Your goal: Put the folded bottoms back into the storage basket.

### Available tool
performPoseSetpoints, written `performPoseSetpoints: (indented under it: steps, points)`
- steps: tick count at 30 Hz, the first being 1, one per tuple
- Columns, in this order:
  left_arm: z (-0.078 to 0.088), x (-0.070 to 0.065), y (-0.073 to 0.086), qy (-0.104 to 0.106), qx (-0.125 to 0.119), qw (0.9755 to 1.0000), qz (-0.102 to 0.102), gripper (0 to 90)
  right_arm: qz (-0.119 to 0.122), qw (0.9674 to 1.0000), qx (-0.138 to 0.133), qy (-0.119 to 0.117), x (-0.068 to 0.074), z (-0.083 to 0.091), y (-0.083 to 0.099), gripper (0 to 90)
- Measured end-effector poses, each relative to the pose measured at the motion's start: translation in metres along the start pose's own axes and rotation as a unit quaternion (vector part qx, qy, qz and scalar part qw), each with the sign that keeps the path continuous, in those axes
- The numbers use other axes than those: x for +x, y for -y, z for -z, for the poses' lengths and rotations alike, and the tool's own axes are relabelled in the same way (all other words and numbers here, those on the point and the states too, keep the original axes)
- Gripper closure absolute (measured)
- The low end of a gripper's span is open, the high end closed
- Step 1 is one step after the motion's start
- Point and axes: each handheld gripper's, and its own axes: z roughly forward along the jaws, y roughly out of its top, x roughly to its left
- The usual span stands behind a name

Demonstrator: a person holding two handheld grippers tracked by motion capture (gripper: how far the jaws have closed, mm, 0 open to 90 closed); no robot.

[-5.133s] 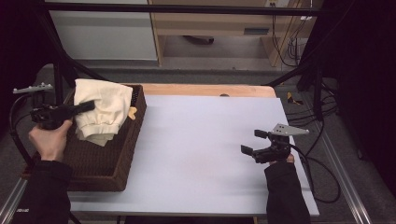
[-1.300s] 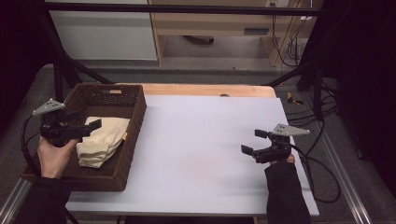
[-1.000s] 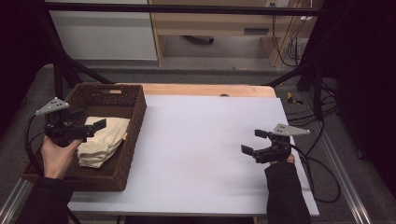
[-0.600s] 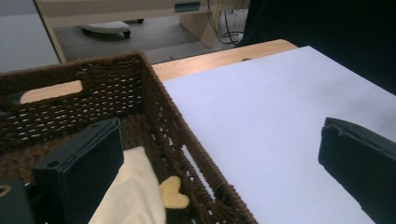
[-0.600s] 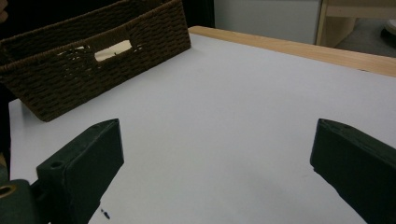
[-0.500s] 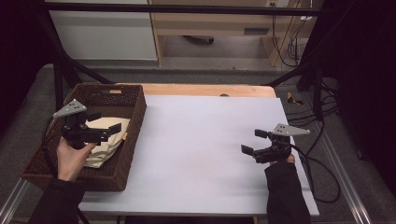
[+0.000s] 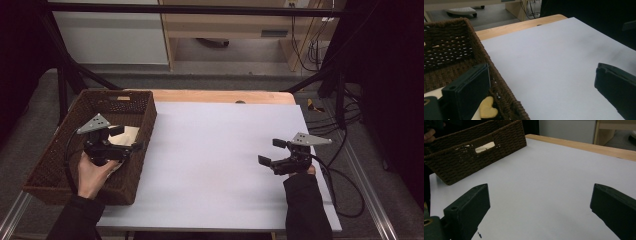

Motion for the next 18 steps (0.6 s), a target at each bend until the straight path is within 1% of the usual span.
performPoseSetpoints:
  steps: [4,6,8,9,15,18]
  points:
    - [-0.006,-0.002,0.006,0.008,0.003,1.0,-0.003,0.0,0.0,1.0,0.0,0.0,0.0,0.0,0.0,3.0]
    - [-0.008,-0.003,0.009,0.007,0.001,1.0,-0.006,0.0,0.0,1.0,0.001,0.0,0.0,0.0,0.0,3.0]
    - [-0.011,-0.003,0.012,0.017,0.004,0.9998,-0.004,0.0,0.0,1.0,0.0,0.0,0.0,0.0,0.0,3.0]
    - [-0.012,-0.003,0.014,0.019,0.006,0.9998,-0.005,0.0,0.0,1.0,0.0,0.0,0.0,0.0,0.0,3.0]
    - [-0.017,-0.002,0.019,0.019,0.015,0.9997,-0.004,0.0,0.0,1.0,0.002,-0.001,0.0,-0.001,0.0,3.0]
    - [-0.018,-0.001,0.021,0.022,0.018,0.9996,-0.002,0.0,0.0,1.0,0.002,-0.001,0.0,-0.001,0.0,3.0]
